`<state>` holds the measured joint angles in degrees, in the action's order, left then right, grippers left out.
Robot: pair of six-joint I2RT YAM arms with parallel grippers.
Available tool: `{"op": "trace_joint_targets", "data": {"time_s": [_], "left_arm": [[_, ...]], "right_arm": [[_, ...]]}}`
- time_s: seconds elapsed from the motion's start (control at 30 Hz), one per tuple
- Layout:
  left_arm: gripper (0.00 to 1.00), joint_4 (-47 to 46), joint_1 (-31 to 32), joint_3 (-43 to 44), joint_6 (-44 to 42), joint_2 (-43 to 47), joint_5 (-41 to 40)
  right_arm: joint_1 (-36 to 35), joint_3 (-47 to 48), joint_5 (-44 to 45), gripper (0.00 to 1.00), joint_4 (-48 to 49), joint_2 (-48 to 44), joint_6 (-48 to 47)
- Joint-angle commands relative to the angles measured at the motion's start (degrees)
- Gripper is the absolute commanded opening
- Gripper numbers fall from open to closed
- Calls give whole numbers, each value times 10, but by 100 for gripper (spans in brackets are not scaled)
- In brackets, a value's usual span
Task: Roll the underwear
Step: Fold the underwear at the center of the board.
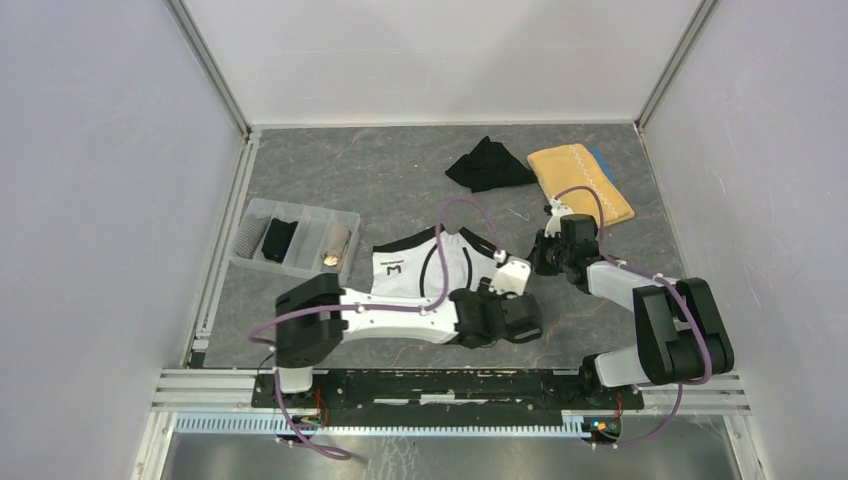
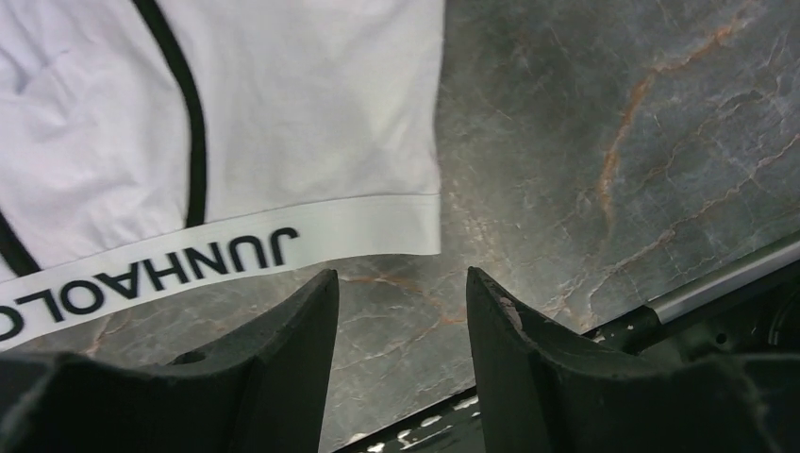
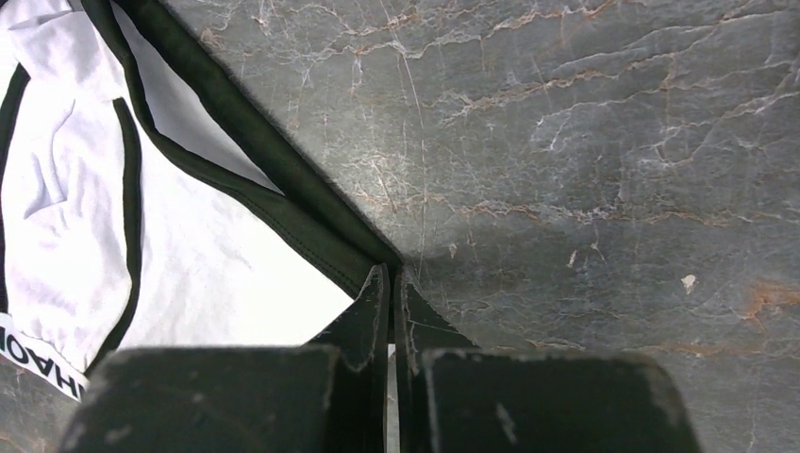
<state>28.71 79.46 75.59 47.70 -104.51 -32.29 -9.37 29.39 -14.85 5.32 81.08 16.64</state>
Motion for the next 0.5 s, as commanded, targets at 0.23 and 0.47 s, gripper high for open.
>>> {"op": "trace_joint_targets", "data": {"time_s": [0.23, 0.47], "left_arm": [[57, 64, 28, 133, -45, -127, -27], [55, 65, 27, 148, -56, -156, -26]], "right_arm": [[3, -12, -25, 0, -11, 5, -2], [4, -16, -39, 0, -9, -1, 1]]}}
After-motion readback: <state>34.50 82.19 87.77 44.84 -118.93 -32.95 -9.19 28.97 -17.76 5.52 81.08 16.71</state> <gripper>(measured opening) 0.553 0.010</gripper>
